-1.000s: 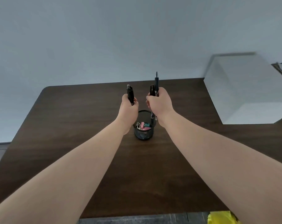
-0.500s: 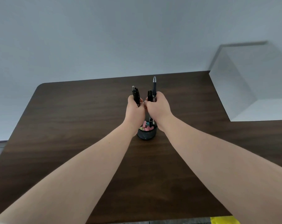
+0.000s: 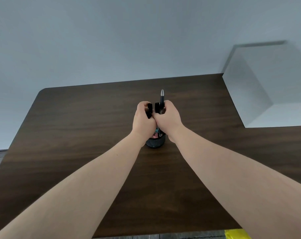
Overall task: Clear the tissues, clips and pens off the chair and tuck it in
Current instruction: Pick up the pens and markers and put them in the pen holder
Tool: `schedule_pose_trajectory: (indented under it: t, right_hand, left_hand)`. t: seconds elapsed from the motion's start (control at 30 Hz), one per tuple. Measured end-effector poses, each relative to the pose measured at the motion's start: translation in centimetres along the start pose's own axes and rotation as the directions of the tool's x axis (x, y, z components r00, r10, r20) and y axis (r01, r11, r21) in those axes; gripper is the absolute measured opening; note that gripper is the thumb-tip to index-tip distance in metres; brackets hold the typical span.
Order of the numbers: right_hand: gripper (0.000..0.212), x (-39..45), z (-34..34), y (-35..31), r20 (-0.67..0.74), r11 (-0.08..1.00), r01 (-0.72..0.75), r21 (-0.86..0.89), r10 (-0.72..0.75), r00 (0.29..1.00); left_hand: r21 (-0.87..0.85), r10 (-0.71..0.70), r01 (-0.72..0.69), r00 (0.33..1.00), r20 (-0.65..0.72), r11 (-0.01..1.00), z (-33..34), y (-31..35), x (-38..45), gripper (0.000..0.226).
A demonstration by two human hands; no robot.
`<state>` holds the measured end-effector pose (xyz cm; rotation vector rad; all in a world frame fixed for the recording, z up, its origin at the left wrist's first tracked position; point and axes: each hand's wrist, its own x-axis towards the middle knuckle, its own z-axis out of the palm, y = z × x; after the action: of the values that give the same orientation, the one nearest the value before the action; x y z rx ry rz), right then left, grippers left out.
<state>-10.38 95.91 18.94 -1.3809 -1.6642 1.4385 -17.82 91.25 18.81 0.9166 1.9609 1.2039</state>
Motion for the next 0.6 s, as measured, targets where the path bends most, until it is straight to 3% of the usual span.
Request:
schedule_pose_trajectory:
  t: [0.23,0.43,0.6]
  right_hand:
    - [0.039,-1.1,-1.2,-0.4,0.017,0.981,0.1,-0.168,-0.098,0.995]
    - [0.05,-2.8,-3.0,-1.1,0.044,0.935,0.135,-0.328,-0.128,0.991]
    - [0.055,-6.5,-4.9,-2.2,0.158,0.878,0.201,-0.434,-0.145,0.977]
  left_hand:
    - [0.077,0.009,-0.01,1.0,0.011,0.997,-1.2,0.0,-0.5,0.065]
    - [0.213,0.033,-0.038,0.999,0.029,0.976,-3.2,1.3,-2.8,0.069]
    - [0.352,-0.048,0.028,0.998,0.05,0.936,-5.1,2.3,-7.2,0.068]
